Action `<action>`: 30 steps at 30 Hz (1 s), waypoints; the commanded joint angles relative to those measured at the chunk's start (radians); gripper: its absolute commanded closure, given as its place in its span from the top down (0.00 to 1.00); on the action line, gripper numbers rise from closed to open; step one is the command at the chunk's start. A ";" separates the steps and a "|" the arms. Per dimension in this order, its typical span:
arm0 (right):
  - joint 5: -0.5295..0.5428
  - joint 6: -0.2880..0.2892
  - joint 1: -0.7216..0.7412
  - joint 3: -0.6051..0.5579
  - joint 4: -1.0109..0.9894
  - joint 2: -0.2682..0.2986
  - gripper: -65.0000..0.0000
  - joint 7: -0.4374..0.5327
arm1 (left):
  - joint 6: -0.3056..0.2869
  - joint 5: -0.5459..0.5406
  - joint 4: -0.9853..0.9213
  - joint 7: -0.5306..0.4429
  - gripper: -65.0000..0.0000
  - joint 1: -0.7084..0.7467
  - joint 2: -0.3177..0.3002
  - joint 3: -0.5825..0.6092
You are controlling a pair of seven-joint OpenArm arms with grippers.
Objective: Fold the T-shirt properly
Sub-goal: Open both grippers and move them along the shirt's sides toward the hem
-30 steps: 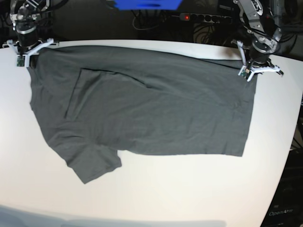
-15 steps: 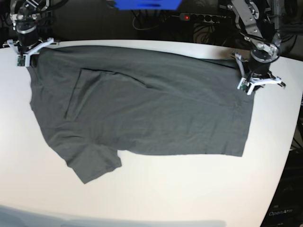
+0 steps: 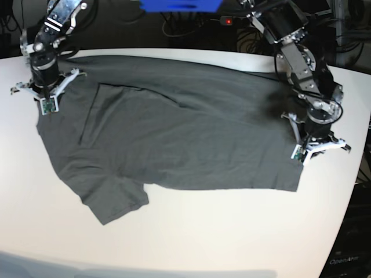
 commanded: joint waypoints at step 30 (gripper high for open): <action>-0.056 -0.013 0.218 -0.084 0.016 0.012 0.78 -0.176 | 0.014 0.026 -0.247 -0.018 0.76 -0.298 -0.044 -0.057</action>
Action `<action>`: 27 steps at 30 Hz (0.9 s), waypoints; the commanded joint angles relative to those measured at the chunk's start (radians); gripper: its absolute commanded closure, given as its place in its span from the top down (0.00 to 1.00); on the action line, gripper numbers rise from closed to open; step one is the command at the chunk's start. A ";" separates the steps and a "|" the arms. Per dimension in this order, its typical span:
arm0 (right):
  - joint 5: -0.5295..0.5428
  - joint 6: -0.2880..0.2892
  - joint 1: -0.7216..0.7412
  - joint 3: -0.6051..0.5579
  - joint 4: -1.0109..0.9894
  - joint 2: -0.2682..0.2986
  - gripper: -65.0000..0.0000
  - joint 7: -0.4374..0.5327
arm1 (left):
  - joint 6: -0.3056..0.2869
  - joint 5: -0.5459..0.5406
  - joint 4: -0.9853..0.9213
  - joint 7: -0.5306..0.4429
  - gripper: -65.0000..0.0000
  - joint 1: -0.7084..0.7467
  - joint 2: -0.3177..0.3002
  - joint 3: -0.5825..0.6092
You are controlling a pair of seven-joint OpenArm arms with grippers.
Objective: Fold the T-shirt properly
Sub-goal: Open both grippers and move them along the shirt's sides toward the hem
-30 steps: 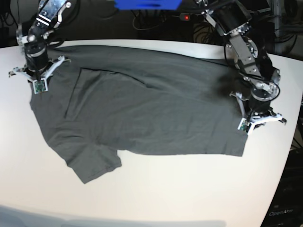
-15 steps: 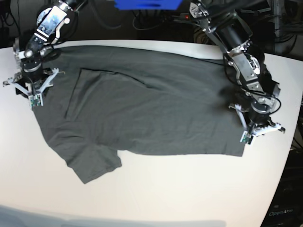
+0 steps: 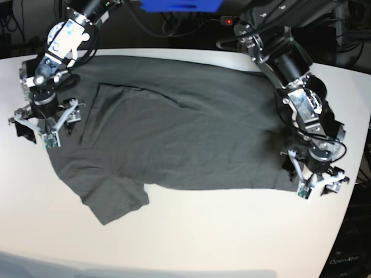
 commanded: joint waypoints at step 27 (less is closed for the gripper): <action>-0.050 -0.008 0.012 -0.016 0.015 0.006 0.78 0.024 | 0.013 0.064 -0.473 0.272 0.76 -0.371 -0.106 -0.027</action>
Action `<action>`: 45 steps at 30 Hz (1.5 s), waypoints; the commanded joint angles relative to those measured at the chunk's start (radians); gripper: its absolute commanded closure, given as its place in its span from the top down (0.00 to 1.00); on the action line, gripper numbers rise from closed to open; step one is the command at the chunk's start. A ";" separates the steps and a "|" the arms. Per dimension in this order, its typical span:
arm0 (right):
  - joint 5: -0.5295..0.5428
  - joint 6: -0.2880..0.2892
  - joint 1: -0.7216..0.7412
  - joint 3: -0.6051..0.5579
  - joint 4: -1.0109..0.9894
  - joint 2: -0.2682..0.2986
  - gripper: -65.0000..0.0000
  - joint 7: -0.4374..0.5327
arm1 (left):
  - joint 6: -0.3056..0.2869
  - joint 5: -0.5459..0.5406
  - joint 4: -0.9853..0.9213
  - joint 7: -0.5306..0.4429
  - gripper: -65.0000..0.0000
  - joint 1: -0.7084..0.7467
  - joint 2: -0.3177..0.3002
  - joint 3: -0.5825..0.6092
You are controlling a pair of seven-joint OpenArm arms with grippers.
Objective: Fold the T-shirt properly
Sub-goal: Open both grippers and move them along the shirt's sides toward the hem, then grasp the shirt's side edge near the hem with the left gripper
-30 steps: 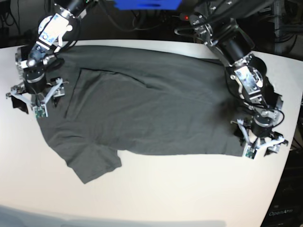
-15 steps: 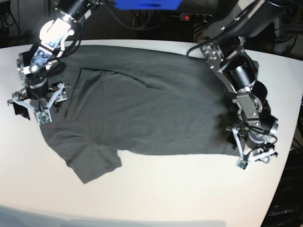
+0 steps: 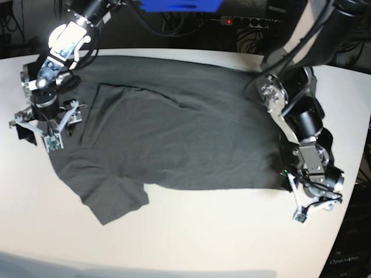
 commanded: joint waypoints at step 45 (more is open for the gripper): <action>0.008 -0.009 -0.035 -0.001 0.004 0.006 0.78 0.028 | 0.009 -0.280 -0.423 0.043 0.76 -0.149 -0.156 -0.002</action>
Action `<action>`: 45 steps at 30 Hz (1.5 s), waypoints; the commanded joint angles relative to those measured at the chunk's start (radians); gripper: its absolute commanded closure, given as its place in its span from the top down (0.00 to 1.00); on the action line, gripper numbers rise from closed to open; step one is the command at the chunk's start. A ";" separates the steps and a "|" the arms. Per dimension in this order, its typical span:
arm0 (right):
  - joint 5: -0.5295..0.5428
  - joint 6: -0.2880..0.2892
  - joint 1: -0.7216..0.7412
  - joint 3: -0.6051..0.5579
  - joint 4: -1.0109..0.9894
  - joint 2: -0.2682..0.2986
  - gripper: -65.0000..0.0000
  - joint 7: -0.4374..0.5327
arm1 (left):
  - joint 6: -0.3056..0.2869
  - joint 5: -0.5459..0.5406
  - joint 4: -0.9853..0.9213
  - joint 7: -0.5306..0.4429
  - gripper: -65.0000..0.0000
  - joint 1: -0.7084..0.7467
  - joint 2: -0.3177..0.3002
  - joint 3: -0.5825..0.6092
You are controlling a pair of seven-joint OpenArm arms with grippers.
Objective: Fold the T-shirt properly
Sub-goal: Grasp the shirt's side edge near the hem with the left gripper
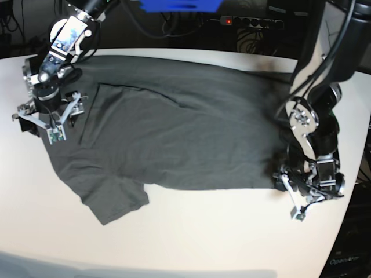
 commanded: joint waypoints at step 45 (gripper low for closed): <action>0.009 -0.009 0.012 0.001 0.016 0.007 0.78 0.018 | 0.005 -0.019 0.015 -0.010 0.53 0.060 -0.013 -0.082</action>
